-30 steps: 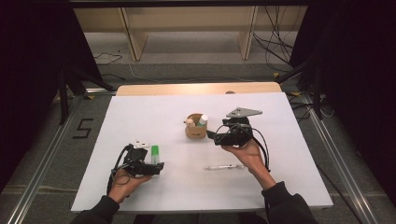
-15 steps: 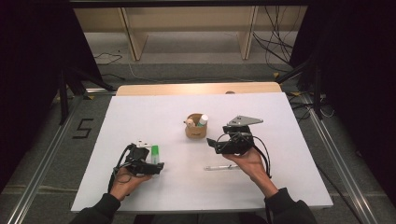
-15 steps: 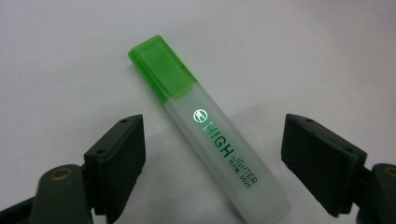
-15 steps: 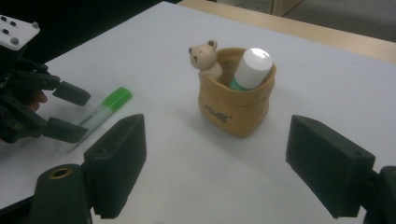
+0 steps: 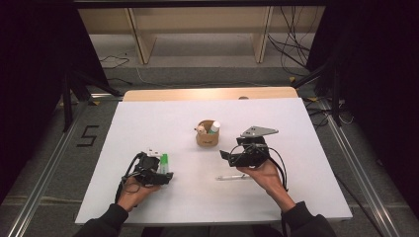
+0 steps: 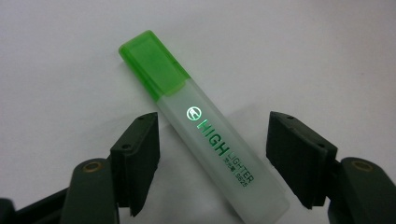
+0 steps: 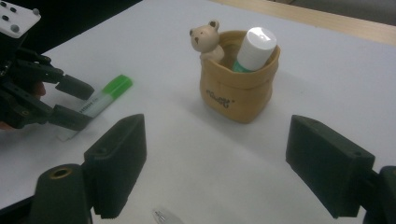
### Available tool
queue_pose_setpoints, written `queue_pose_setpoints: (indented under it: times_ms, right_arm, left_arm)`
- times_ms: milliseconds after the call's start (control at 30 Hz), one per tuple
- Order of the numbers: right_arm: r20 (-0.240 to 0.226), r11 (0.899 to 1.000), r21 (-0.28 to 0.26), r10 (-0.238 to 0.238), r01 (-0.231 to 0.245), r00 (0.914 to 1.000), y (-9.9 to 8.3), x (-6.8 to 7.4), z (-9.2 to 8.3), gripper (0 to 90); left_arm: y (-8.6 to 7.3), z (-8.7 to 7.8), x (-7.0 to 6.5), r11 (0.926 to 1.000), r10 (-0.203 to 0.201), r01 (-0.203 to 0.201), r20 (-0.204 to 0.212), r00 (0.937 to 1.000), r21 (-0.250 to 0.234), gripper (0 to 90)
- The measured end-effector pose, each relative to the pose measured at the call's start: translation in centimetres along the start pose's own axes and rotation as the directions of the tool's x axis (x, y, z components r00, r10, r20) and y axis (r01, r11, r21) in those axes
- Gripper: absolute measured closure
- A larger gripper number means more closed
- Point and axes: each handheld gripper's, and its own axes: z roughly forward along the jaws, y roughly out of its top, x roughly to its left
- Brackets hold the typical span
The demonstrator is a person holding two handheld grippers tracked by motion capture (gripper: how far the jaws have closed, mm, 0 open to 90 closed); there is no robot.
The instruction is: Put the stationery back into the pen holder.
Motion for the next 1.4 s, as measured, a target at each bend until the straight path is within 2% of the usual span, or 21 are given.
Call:
queue_pose_setpoints:
  times_ms: [133, 233, 400, 633, 700, 833, 933, 1067, 1233, 1400]
  right_arm:
    - [0.0, 1.0, 0.003, -0.001, 0.001, 1.0, -0.1, 0.0, 0.0, 21.3]
    - [-0.004, 1.0, 0.005, 0.001, -0.001, 1.0, -0.2, 0.0, -0.1, 21.4]
    - [-0.009, 1.0, 0.007, -0.002, 0.002, 1.0, -0.3, 0.1, -0.1, 21.6]
    - [-0.013, 1.0, 0.011, -0.004, 0.004, 0.9999, -0.5, 0.3, 0.0, 21.9]
    - [-0.015, 1.0, 0.012, -0.006, 0.006, 0.9999, -0.5, 0.3, 0.0, 22.0]
    - [-0.016, 1.0, 0.016, -0.009, 0.009, 0.9998, -0.5, 0.4, 0.1, 22.1]
    - [-0.018, 1.0, 0.016, -0.01, 0.01, 0.9998, -0.5, 0.4, 0.1, 22.2]
    - [-0.027, 1.0, 0.018, -0.005, 0.005, 0.9996, -0.6, 0.4, 0.2, 22.6]
    - [-0.031, 1.0, 0.017, -0.008, 0.008, 0.9995, -0.6, 0.6, 0.2, 22.8]
    - [-0.038, 1.0, 0.012, -0.007, 0.007, 0.9992, -0.7, 0.9, 0.3, 23.1]
  left_arm:
    - [0.0, 0.0, -0.2, 0.9999, 0.007, -0.007, 0.001, 1.0, 0.011, 39.2]
    - [0.0, 0.1, -0.4, 0.9995, 0.021, -0.02, -0.02, 0.9996, 0.022, 41.4]
    - [0.0, -0.1, -0.4, 0.9996, 0.021, -0.02, -0.016, 0.9997, 0.019, 45.9]
    - [0.0, -0.3, -0.5, 0.9997, 0.006, -0.007, 0.016, 0.9999, 0.024, 53.7]
    - [0.0, -0.3, -0.5, 0.9994, 0.017, -0.018, 0.021, 0.9996, 0.031, 55.9]
    - [0.0, -0.3, -0.6, 0.9991, 0.014, -0.015, 0.044, 0.999, 0.039, 62.5]
    - [0.1, -0.3, -0.7, 0.9981, 0.038, -0.04, 0.042, 0.9984, 0.046, 65.3]
    - [0.1, -0.3, -0.7, 0.9977, 0.048, -0.05, 0.049, 0.9977, 0.045, 65.7]
    - [0.1, -0.3, -0.7, 0.9984, 0.042, -0.045, 0.076, 0.9962, 0.035, 65.8]
    - [0.3, -1.0, -0.7, 0.9995, 0.018, -0.015, 0.104, 0.9944, -0.028, 65.8]
